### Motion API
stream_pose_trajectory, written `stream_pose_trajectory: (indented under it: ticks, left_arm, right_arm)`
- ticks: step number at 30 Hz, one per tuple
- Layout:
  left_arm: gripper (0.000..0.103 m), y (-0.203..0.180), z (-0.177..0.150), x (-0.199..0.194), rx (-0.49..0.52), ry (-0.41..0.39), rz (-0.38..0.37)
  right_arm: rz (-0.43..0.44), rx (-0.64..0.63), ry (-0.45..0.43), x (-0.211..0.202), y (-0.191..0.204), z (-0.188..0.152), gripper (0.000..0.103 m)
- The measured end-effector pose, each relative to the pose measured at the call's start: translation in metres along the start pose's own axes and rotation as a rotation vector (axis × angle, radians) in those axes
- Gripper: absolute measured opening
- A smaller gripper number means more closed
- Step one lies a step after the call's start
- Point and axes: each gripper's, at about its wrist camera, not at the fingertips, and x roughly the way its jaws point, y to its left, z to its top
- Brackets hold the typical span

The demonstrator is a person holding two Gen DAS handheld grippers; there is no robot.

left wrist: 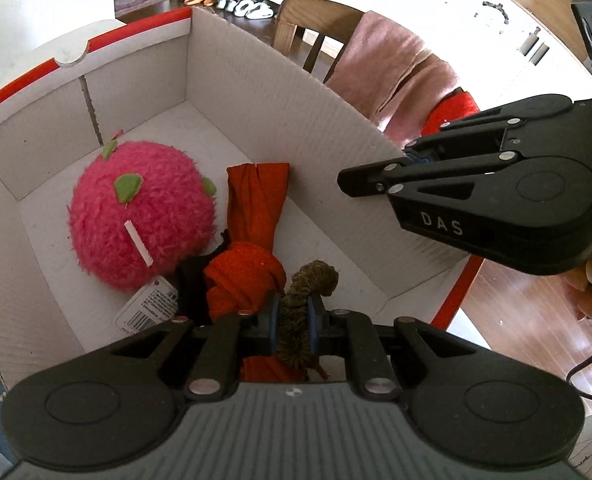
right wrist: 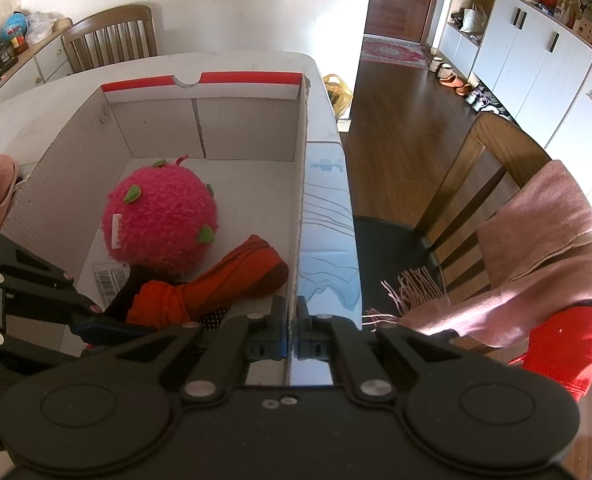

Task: Organize objects
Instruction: 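Carry the bead string into the box with the left gripper and release, then return the left gripper to the pile and grasp the doll-face pink towel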

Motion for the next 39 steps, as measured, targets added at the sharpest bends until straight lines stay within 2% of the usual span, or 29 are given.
stream_pose_trajectory:
  ticks: [9, 11, 13, 14, 21, 26, 39]
  left_arm:
    - [0.020, -0.004, -0.002, -0.005, -0.007, -0.025, 0.021]
    - [0.031, -0.006, -0.003, -0.008, 0.001, -0.036, 0.028]
    - [0.065, -0.009, -0.006, -0.012, 0.019, -0.052, 0.056]
    - [0.068, -0.011, -0.007, -0.016, 0.028, -0.069, 0.067]
    - [0.069, -0.011, -0.013, -0.043, 0.024, -0.129, 0.071]
    - [0.071, 0.000, -0.021, -0.074, -0.025, -0.204, 0.098]
    - [0.083, 0.079, -0.068, -0.151, -0.290, -0.362, 0.290]
  right_arm:
    - [0.000, 0.001, 0.000, 0.000, 0.000, -0.001, 0.003]
    - [0.001, 0.002, 0.001, 0.000, -0.001, -0.001, 0.003]
    - [0.002, 0.005, 0.002, 0.000, -0.001, -0.002, 0.003]
    - [0.002, 0.006, 0.003, 0.001, -0.002, -0.002, 0.003]
    - [0.005, 0.010, 0.004, 0.001, -0.003, -0.002, 0.003]
    - [0.005, 0.009, 0.005, 0.001, -0.004, -0.002, 0.003]
    - [0.003, 0.002, 0.010, 0.002, -0.004, -0.002, 0.003]
